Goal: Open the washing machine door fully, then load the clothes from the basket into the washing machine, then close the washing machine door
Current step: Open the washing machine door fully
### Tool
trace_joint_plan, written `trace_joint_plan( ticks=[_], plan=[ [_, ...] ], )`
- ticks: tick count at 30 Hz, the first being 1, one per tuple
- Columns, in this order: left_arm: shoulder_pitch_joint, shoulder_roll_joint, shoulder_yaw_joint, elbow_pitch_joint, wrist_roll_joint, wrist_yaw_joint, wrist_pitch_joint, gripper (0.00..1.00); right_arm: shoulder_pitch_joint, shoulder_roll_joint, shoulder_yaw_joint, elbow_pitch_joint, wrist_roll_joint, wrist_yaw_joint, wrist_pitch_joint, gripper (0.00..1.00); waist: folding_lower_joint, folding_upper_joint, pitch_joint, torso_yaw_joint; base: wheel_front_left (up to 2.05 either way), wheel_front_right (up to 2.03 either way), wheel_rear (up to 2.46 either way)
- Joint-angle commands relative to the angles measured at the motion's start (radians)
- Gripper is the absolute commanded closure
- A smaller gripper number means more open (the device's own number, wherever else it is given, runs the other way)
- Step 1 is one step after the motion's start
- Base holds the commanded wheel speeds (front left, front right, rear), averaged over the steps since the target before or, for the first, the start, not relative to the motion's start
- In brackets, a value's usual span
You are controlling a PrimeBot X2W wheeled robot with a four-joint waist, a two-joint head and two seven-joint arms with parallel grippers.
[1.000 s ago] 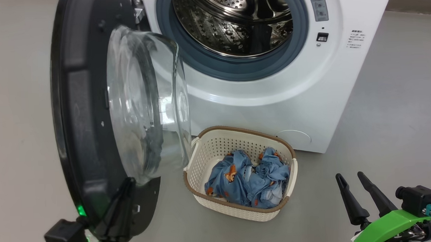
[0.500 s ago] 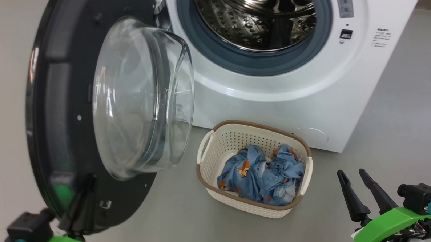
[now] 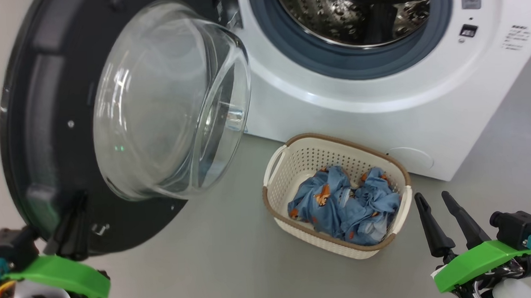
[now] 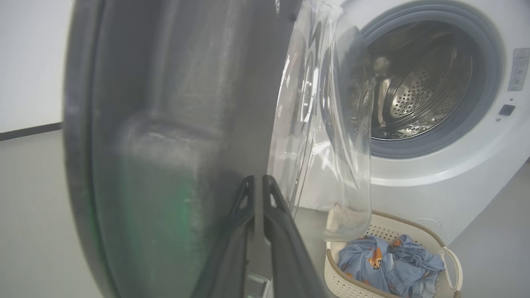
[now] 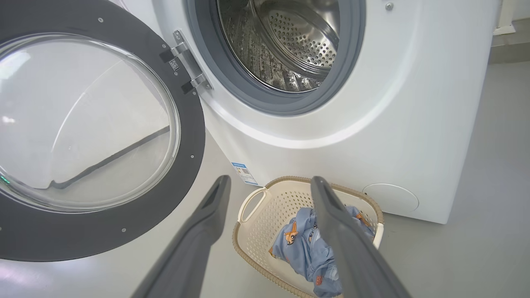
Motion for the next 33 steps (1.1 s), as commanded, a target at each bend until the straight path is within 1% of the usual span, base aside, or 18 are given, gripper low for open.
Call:
trace_joint_plan(
  ticks=[1, 3, 11, 15, 19, 24, 33],
  plan=[
    [-0.066, 0.058, 0.058, 0.017, -0.009, 0.004, 0.005, 1.0, -0.03, -0.011, 0.009, -0.021, -0.018, 0.006, -0.012, 0.0, 0.0, 0.0, 0.027, 0.025, 0.0, 0.0, 0.0],
    [-0.095, 0.073, 0.059, 0.06, -0.004, 0.001, 0.009, 1.0, -0.037, -0.01, 0.006, -0.02, -0.022, 0.006, -0.012, 0.0, 0.0, 0.0, 0.04, 0.036, 0.0, 0.0, 0.0],
    [-0.232, 0.106, 0.062, 0.248, -0.008, -0.027, -0.003, 1.0, -0.067, -0.004, 0.003, -0.018, -0.034, 0.006, -0.012, 0.0, 0.0, 0.0, 0.079, 0.065, 0.0, 0.0, 0.0],
    [-0.303, 0.131, 0.039, 0.341, 0.017, -0.045, -0.012, 1.0, -0.074, -0.004, -0.002, -0.017, -0.038, 0.006, -0.012, 0.0, 0.0, 0.0, 0.093, 0.081, 0.0, 0.0, 0.0],
    [-0.376, 0.141, 0.017, 0.435, 0.034, -0.062, -0.027, 1.0, -0.088, -0.004, -0.001, -0.017, -0.043, 0.006, -0.012, 0.0, 0.0, 0.0, 0.11, 0.091, 0.0, 0.0, 0.0],
    [-0.471, 0.152, -0.011, 0.545, 0.051, -0.085, -0.064, 1.0, -0.107, -0.006, 0.002, -0.013, -0.046, 0.006, -0.012, 0.0, 0.0, 0.0, 0.125, 0.097, 0.0, 0.0, 0.0],
    [-0.601, 0.164, -0.031, 0.731, 0.033, -0.11, -0.111, 1.0, -0.134, -0.007, 0.017, -0.007, -0.042, 0.006, -0.012, 0.0, 0.0, 0.0, 0.141, 0.081, 0.0, 0.0, 0.0]
  ],
)
